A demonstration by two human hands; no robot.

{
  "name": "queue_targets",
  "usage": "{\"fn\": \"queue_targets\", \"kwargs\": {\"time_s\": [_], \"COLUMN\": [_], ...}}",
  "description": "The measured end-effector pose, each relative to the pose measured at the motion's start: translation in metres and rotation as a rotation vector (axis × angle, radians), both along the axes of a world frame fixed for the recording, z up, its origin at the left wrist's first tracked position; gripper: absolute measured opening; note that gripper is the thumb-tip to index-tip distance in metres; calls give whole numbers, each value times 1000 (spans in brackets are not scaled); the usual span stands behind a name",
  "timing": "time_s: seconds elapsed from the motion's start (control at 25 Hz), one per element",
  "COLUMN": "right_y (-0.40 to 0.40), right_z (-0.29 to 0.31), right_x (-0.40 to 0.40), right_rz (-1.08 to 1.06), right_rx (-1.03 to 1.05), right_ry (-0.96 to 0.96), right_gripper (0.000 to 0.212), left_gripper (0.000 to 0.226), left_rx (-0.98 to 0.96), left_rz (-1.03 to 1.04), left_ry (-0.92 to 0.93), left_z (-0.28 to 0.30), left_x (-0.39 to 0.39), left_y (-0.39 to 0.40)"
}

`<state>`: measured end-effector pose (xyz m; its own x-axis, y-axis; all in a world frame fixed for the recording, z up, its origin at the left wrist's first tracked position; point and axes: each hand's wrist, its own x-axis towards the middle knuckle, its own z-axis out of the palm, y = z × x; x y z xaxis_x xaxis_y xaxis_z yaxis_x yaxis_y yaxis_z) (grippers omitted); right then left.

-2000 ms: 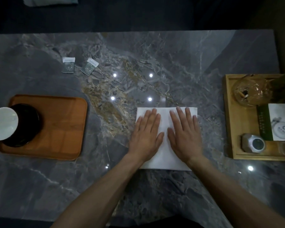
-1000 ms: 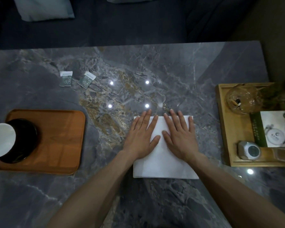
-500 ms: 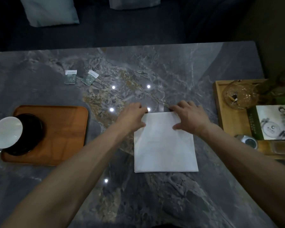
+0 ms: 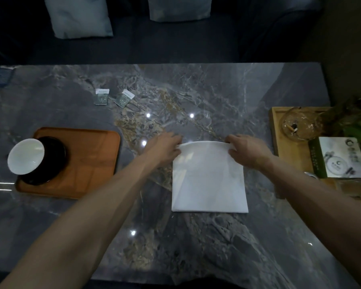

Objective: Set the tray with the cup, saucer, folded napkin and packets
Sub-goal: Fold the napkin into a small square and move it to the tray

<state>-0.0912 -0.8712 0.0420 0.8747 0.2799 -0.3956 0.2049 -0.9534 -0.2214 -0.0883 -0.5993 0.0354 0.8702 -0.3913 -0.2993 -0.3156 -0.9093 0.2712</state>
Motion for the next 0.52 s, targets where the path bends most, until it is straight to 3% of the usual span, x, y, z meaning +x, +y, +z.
{"fn": "queue_targets", "kwargs": {"time_s": [0.52], "right_y": [-24], "right_z": [52], "right_x": [-64], "right_rz": [-69], "right_rx": [272], "right_ry": [-48], "right_gripper": [9], "left_gripper": [18], "left_rx": [-133], "left_rz": [48], "left_ry": [-164], "left_z": [42], "left_x": [-82], "left_y": [12]}}
